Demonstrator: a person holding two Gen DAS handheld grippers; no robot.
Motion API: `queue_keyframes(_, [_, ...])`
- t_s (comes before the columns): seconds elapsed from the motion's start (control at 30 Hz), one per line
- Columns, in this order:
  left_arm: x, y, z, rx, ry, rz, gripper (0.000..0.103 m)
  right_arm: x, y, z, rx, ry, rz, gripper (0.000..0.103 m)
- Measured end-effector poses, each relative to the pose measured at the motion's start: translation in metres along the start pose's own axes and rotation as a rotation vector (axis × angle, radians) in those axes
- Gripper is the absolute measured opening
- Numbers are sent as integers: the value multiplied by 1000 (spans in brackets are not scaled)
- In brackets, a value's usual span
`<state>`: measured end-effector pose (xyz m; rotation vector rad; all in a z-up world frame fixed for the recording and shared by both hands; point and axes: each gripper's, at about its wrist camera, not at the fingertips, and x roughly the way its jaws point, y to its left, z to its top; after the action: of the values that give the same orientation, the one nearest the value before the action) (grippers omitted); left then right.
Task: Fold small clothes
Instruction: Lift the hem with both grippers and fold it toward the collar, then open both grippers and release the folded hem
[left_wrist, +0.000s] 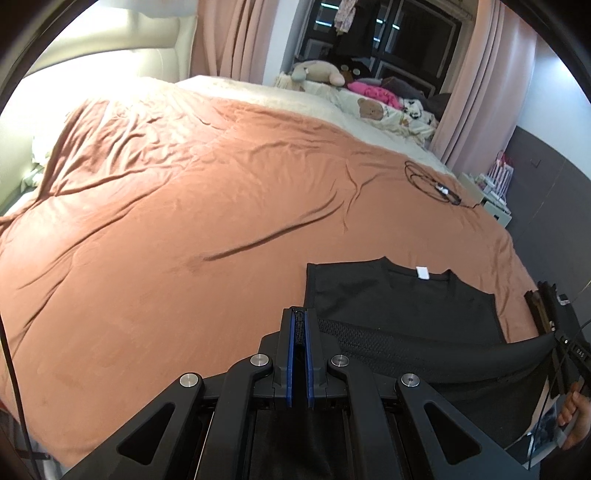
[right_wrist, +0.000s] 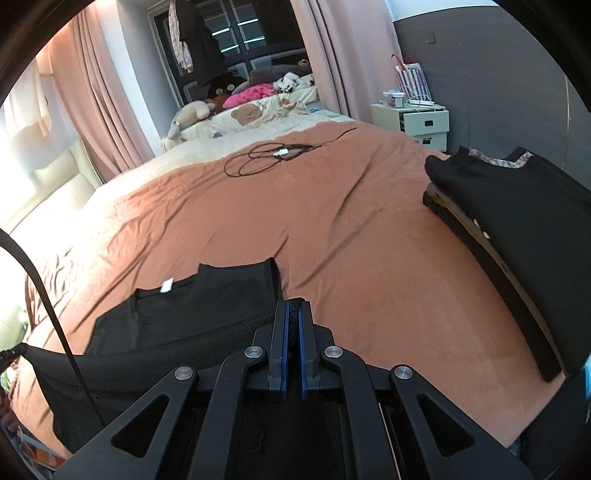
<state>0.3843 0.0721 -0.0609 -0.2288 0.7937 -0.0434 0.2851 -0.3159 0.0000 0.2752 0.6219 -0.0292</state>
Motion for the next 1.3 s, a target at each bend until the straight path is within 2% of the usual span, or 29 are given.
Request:
queue_keyframes(0.4, [83,0,17,28,106,40,5,65,14,23,-28,93,-55,1])
queue_keyframes(0.7, [118,9,28,27,144,77,5,98,19,35,-29,126,-57,1])
queue_keyframes(0.83, [134,10,30,22,206,84,8,111,12,38,-6,157,-58,3])
queue_keyframes(0.87, [135,10,30,24,216,82,9,113,10,40,-8,170,-70,5])
queue_keyframes(0.9, [134,9,30,32,221,81,18,114,8,41,-7,183,-86,8])
queue_keyframes(0.93, [131,8,30,45,218,84,34,113,6,42,-1,185,-84,18])
queue_keyframes(0.97, [128,7,29,58,210,87,44,110,4,43,6,180,-74,33])
queue_keyframes(1.0, [125,6,28,72,198,88,61,106,2,44,10,172,-66,42])
queue_keyframes(1.03, [119,4,28,90,182,88,69,102,2,44,4,165,-67,58])
queue_keyframes(1.07, [115,3,27,111,170,87,70,98,2,44,-6,159,-67,63])
queue_keyframes(1.3, [109,3,20,190,223,86,70,86,10,33,-112,210,-20,63])
